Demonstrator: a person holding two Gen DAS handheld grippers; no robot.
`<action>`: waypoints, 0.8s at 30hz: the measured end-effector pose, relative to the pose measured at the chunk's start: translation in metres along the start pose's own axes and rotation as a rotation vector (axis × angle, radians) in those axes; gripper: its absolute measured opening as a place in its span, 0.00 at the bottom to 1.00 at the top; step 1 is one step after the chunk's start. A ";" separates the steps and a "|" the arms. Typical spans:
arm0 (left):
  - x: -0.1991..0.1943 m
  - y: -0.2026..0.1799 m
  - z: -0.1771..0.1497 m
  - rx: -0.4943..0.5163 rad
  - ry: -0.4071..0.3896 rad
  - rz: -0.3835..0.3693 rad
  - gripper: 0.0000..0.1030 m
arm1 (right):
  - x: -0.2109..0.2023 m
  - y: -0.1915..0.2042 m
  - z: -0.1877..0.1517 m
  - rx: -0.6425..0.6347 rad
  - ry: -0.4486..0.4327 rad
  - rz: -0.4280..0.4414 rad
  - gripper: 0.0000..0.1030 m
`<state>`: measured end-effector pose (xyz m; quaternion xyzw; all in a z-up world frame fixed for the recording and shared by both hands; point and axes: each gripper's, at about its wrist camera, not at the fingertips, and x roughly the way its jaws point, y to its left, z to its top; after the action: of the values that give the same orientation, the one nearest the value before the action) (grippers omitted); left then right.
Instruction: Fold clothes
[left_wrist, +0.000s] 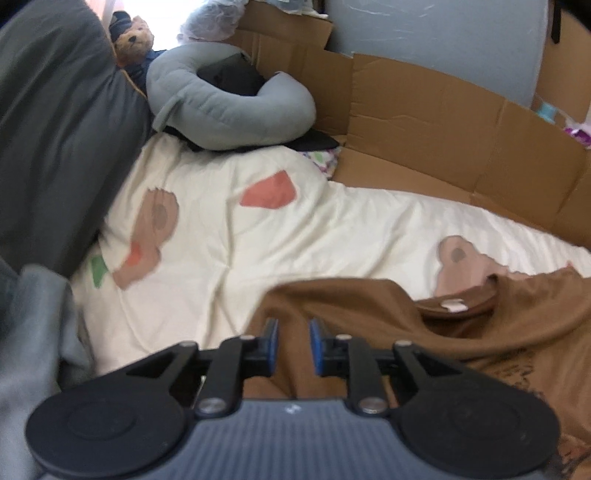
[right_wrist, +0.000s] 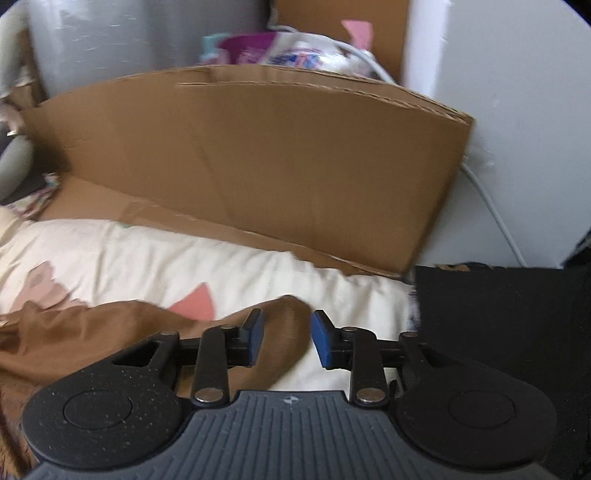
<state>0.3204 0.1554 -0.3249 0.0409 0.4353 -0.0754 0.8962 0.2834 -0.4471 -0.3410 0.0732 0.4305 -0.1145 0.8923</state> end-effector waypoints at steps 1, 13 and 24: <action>-0.001 -0.003 -0.005 -0.003 0.000 -0.006 0.21 | -0.002 0.005 -0.002 -0.011 0.002 0.023 0.35; 0.007 -0.052 -0.043 0.032 0.015 -0.110 0.38 | 0.001 0.085 -0.035 -0.099 0.061 0.222 0.37; 0.030 -0.078 -0.057 0.065 0.064 -0.185 0.38 | 0.014 0.148 -0.061 -0.225 0.112 0.315 0.56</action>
<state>0.2810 0.0834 -0.3840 0.0318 0.4628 -0.1706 0.8693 0.2860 -0.2932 -0.3850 0.0460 0.4729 0.0796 0.8763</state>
